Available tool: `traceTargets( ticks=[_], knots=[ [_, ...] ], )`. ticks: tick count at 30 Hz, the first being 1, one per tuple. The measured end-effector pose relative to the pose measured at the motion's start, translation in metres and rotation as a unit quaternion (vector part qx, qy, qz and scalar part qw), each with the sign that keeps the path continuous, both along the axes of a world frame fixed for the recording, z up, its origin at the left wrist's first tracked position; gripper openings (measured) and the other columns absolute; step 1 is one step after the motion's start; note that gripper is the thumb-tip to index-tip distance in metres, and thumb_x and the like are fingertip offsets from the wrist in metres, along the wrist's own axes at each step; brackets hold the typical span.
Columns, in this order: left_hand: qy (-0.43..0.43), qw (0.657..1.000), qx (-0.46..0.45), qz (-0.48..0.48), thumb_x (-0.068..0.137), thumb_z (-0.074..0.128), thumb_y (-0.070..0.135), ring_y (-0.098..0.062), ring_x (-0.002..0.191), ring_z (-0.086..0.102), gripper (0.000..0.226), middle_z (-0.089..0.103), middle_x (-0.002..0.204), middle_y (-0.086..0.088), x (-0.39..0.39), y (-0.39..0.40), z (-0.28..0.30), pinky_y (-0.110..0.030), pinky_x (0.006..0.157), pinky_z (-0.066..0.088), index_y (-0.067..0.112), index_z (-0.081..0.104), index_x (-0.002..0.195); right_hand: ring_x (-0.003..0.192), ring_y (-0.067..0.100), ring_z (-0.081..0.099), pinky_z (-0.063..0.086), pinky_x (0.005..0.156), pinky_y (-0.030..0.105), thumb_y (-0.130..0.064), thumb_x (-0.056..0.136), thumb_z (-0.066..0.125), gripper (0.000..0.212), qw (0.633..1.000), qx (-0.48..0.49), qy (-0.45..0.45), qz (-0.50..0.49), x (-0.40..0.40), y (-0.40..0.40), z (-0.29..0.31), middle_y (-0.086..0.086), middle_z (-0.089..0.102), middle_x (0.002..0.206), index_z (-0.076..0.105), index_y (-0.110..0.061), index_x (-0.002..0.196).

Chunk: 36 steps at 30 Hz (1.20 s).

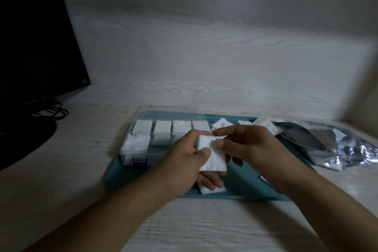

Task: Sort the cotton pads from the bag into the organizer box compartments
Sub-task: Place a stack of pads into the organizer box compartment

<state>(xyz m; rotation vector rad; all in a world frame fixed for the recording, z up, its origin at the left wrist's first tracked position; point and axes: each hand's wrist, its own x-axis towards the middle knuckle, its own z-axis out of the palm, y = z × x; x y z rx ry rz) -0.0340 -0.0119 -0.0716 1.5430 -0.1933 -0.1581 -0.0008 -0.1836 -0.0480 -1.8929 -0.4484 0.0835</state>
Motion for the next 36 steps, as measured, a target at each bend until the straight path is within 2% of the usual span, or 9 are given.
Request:
traceTargets(
  ticks=[5, 10, 14, 16, 19, 23, 27, 32, 36],
  knots=[
    [-0.056, 0.995, 0.053, 0.056, 0.104, 0.043, 0.013, -0.009, 0.046, 0.06, 0.041, 0.065, 0.083, -0.013, -0.004, 0.002, 0.006, -0.022, 0.042, 0.042, 0.033, 0.036, 0.139, 0.06, 0.014, 0.055, 0.042, 0.055, 0.024, -0.007, 0.08, 0.073, 0.02, 0.996, 0.086, 0.018, 0.005, 0.002, 0.011, -0.005, 0.009, 0.065, 0.069, 0.071, -0.007, 0.1],
    [-0.22, 0.92, 0.219, 0.238, 0.097, 0.054, 0.024, -0.015, 0.064, 0.064, 0.032, 0.07, 0.074, 0.001, 0.007, 0.037, 0.026, -0.036, 0.063, 0.054, 0.037, 0.051, 0.126, 0.06, 0.017, 0.058, 0.047, 0.064, 0.031, -0.003, 0.082, 0.072, 0.005, 0.994, 0.102, 0.044, -0.004, 0.017, 0.05, 0.01, 0.006, 0.067, 0.067, 0.071, -0.004, 0.087],
    [-0.157, 0.913, 0.156, 0.342, 0.09, 0.06, 0.021, -0.023, 0.079, 0.068, 0.016, 0.071, 0.079, -0.002, 0.025, 0.087, 0.045, -0.035, 0.075, 0.054, 0.031, 0.065, 0.101, 0.053, 0.012, 0.059, 0.048, 0.055, 0.022, -0.003, 0.081, 0.075, 0.01, 0.991, 0.057, 0.116, 0.017, 0.033, 0.099, 0.021, 0.004, 0.064, 0.058, 0.068, -0.005, 0.074],
    [-0.127, 0.896, 0.185, 0.383, 0.086, 0.063, 0.023, -0.026, 0.079, 0.067, 0.008, 0.07, 0.08, -0.001, 0.033, 0.112, 0.042, -0.034, 0.076, 0.053, 0.029, 0.067, 0.089, 0.055, 0.014, 0.06, 0.049, 0.055, 0.023, -0.006, 0.08, 0.077, 0.009, 0.991, 0.035, 0.133, 0.007, 0.04, 0.12, 0.02, 0.007, 0.065, 0.06, 0.07, -0.003, 0.075],
    [-0.055, 0.894, 0.257, 0.362, 0.079, 0.067, 0.029, -0.031, 0.079, 0.069, 0.013, 0.071, 0.08, -0.009, 0.037, 0.134, 0.034, -0.037, 0.076, 0.058, 0.017, 0.071, 0.083, 0.064, 0.021, 0.059, 0.049, 0.058, 0.026, -0.009, 0.079, 0.079, 0.027, 0.988, 0.004, 0.156, -0.004, 0.043, 0.139, 0.013, 0.017, 0.065, 0.073, 0.069, 0.012, 0.094],
    [0.035, 0.895, 0.354, 0.27, 0.084, 0.069, 0.031, -0.026, 0.054, 0.064, 0.027, 0.068, 0.066, -0.013, 0.038, 0.137, 0.025, -0.028, 0.052, 0.05, 0.004, 0.067, 0.076, 0.06, 0.022, 0.058, 0.048, 0.056, 0.027, -0.011, 0.074, 0.083, 0.034, 0.986, -0.034, 0.165, -0.02, 0.042, 0.149, 0.002, 0.018, 0.065, 0.071, 0.07, 0.015, 0.093],
    [0.025, 0.895, 0.356, 0.268, 0.083, 0.076, 0.022, -0.027, 0.056, 0.068, 0.021, 0.067, 0.068, -0.013, 0.041, 0.136, 0.023, -0.037, 0.055, 0.06, 0.006, 0.066, 0.073, 0.066, 0.021, 0.063, 0.043, 0.052, 0.023, -0.019, 0.075, 0.084, 0.033, 0.982, -0.085, 0.163, -0.035, 0.039, 0.155, 0.004, 0.015, 0.07, 0.075, 0.073, 0.006, 0.093],
    [0.037, 0.893, 0.362, 0.264, 0.083, 0.078, 0.018, -0.023, 0.053, 0.068, 0.017, 0.067, 0.07, -0.012, 0.039, 0.136, 0.023, -0.034, 0.053, 0.06, 0.004, 0.068, 0.081, 0.047, 0.01, 0.053, 0.034, 0.037, 0.013, -0.017, 0.078, 0.081, 0.027, 0.981, -0.134, 0.128, -0.052, 0.035, 0.16, 0.004, 0.009, 0.062, 0.063, 0.071, 0.003, 0.093],
    [0.028, 0.888, 0.376, 0.264, 0.084, 0.077, 0.018, -0.023, 0.053, 0.066, 0.017, 0.069, 0.069, -0.013, 0.036, 0.134, 0.021, -0.03, 0.05, 0.055, 0.004, 0.068, 0.085, 0.042, 0.008, 0.053, 0.038, 0.038, 0.014, -0.014, 0.076, 0.083, 0.021, 0.986, -0.128, 0.085, -0.067, 0.036, 0.16, -0.003, 0.009, 0.064, 0.062, 0.071, 0.002, 0.08]
  ],
)
